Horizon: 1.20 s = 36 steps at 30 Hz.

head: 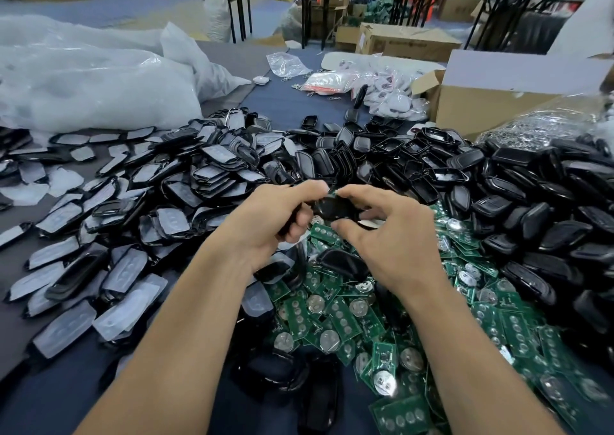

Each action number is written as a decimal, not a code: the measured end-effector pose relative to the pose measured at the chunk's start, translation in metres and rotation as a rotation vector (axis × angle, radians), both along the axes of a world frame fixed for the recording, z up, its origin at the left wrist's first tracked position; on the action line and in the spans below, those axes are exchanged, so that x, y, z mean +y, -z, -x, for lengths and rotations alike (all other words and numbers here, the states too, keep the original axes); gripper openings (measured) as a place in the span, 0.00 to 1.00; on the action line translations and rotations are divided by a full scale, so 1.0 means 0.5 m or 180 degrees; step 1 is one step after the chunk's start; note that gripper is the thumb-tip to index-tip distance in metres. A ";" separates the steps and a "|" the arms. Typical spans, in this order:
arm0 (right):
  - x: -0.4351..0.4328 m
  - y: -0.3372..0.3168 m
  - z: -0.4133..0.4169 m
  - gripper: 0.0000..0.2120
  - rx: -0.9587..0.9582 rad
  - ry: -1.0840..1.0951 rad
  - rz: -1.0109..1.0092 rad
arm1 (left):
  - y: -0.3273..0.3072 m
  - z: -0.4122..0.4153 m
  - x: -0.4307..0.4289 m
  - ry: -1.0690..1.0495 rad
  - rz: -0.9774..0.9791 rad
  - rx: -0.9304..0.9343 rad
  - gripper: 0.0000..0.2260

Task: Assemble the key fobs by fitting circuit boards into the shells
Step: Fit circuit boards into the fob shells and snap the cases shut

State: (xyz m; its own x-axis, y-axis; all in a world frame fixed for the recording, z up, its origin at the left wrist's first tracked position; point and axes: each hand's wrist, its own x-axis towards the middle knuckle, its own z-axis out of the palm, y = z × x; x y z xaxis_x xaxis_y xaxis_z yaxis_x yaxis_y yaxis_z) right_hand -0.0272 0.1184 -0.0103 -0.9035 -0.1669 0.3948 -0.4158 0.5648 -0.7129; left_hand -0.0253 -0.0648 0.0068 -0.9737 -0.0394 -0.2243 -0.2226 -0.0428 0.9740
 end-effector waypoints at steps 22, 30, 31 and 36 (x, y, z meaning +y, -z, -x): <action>-0.013 0.010 0.005 0.18 -0.2213 -0.0552 0.2943 | -0.001 -0.002 0.021 -0.0213 0.0020 0.0778 0.15; -0.019 0.015 0.002 0.12 -0.1366 -0.0138 0.2317 | 0.006 -0.004 0.022 -0.0617 0.0634 0.0937 0.14; -0.020 0.017 0.003 0.12 -0.1293 -0.0046 0.2211 | 0.007 -0.003 0.024 -0.0624 0.0709 0.0955 0.14; -0.017 0.023 0.011 0.15 -0.1086 0.0200 0.1776 | 0.020 0.001 0.037 -0.0493 0.0921 0.0997 0.08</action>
